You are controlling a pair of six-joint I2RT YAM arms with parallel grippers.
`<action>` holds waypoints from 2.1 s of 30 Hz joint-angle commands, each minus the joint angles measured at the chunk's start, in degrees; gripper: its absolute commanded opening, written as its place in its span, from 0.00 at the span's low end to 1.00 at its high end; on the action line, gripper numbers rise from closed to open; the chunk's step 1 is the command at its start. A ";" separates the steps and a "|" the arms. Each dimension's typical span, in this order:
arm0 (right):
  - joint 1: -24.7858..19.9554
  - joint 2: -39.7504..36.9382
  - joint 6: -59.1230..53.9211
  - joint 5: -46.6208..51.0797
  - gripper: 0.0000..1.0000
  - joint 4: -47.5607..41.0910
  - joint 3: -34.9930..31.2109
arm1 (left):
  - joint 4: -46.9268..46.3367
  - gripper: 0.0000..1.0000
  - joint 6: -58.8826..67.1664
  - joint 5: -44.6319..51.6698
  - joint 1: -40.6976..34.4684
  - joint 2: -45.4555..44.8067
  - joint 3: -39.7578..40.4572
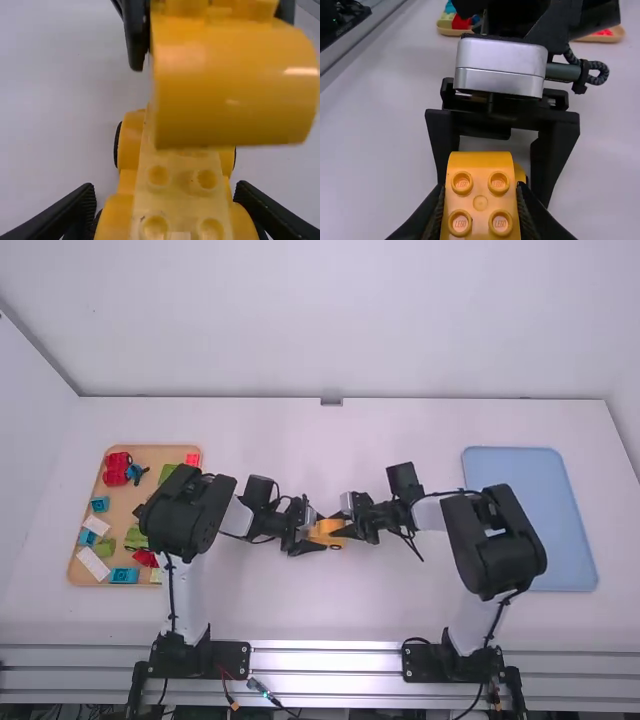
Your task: Assemble lego blocks to make yellow taxi
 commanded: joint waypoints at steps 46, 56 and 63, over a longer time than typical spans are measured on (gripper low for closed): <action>3.04 3.54 14.27 4.81 0.00 17.55 -6.23 | 0.85 0.48 1.92 -1.95 -0.63 0.83 -2.45; 4.61 3.78 16.81 5.99 0.00 18.93 -6.23 | 1.14 0.47 -0.35 -3.34 -0.63 0.83 -1.88; 6.05 3.78 17.59 10.10 0.00 18.75 -6.25 | 1.25 0.47 -0.22 -3.28 -0.61 0.83 -2.01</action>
